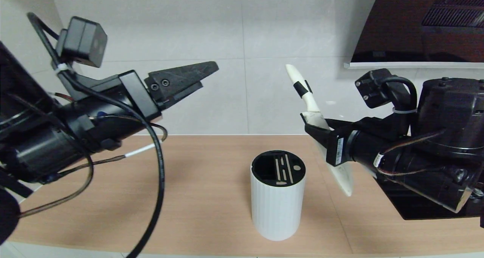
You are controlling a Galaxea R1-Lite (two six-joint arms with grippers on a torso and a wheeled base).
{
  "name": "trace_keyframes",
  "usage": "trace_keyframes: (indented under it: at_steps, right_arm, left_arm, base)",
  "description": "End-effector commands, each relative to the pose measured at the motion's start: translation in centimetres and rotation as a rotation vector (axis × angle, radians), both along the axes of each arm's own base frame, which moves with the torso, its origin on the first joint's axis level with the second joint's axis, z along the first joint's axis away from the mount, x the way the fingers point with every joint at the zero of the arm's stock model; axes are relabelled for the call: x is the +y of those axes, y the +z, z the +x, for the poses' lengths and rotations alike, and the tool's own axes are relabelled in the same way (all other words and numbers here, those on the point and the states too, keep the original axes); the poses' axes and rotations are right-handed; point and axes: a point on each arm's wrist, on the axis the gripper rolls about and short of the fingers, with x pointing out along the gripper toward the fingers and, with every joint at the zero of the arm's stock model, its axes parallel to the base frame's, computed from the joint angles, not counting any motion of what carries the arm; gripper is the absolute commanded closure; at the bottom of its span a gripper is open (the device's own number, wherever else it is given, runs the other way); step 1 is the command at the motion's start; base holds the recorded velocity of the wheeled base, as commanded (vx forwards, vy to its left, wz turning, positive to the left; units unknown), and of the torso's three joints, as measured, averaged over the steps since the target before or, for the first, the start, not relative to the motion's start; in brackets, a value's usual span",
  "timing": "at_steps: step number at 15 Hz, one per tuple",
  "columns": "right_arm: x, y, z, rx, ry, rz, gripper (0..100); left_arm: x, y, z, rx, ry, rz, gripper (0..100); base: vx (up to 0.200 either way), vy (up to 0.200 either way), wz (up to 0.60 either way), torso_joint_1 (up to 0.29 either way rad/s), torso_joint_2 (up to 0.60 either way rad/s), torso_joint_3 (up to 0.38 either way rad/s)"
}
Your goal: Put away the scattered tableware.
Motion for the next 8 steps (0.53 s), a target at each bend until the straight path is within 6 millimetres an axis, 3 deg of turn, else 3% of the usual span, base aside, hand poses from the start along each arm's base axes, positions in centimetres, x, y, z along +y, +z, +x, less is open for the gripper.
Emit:
trace_keyframes:
  at_steps: [1, 5, 8]
  right_arm:
    - [1.1, -0.8, -0.2, 0.021, 0.03, -0.018, 100]
    - [1.7, -1.1, -0.8, 0.032, 0.057, -0.007, 100]
    - [2.3, -1.2, -1.6, 0.036, 0.089, -0.012, 100]
  left_arm:
    - [-2.7, -3.7, 1.6, 0.139, -0.079, -0.006, 0]
    - [-3.9, -3.8, 0.9, 0.19, -0.175, -0.033, 0]
    - [-4.8, -4.9, 1.5, 0.22, -0.177, -0.018, 0]
  base:
    - [0.0, 0.0, 0.0, 0.0, 0.0, 0.0]
    - [0.0, 0.0, 0.0, 0.0, 0.0, 0.0]
    - [0.0, 0.0, 0.0, 0.0, 0.0, 0.0]
